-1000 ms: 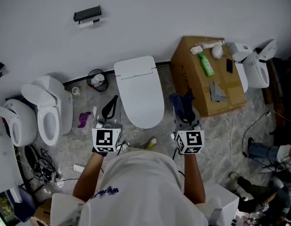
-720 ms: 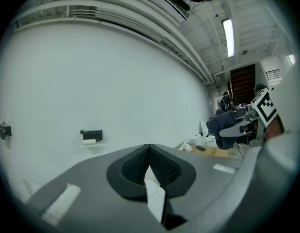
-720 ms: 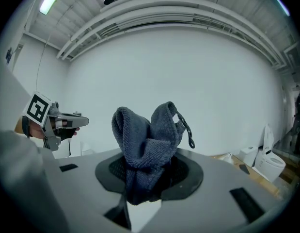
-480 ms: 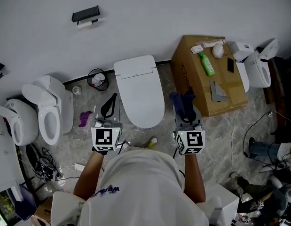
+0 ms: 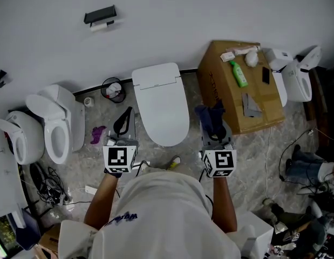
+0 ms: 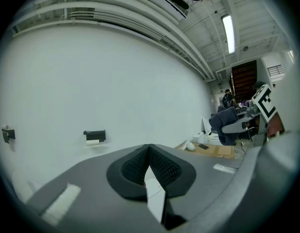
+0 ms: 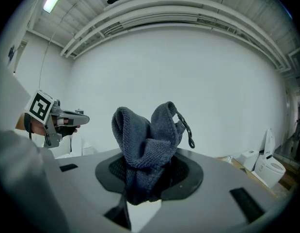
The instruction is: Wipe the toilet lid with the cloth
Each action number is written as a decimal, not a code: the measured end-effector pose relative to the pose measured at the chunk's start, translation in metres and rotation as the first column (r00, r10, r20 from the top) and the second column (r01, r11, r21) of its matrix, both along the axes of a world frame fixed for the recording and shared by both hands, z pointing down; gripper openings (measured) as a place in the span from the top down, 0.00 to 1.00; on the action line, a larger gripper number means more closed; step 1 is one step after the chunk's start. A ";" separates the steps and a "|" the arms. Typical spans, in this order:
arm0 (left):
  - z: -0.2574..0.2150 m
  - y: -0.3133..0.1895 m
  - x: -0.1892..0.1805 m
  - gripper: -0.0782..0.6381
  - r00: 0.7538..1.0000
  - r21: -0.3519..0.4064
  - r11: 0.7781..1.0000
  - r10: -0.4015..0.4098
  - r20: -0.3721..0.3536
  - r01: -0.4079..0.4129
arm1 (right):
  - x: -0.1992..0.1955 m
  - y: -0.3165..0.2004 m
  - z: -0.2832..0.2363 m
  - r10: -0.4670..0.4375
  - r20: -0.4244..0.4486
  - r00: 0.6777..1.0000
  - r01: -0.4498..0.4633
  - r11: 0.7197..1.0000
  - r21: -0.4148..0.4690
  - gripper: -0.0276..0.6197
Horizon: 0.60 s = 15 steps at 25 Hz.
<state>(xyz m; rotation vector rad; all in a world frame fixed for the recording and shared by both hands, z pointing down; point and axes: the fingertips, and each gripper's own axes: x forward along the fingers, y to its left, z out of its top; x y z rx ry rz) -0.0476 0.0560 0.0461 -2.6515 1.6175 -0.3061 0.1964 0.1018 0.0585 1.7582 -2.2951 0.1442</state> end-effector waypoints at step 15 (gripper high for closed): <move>0.004 0.004 0.001 0.89 1.000 -0.011 1.000 -0.006 0.012 0.006 | 0.006 0.007 0.002 0.014 0.006 1.000 -0.014 1.000 -0.006 0.74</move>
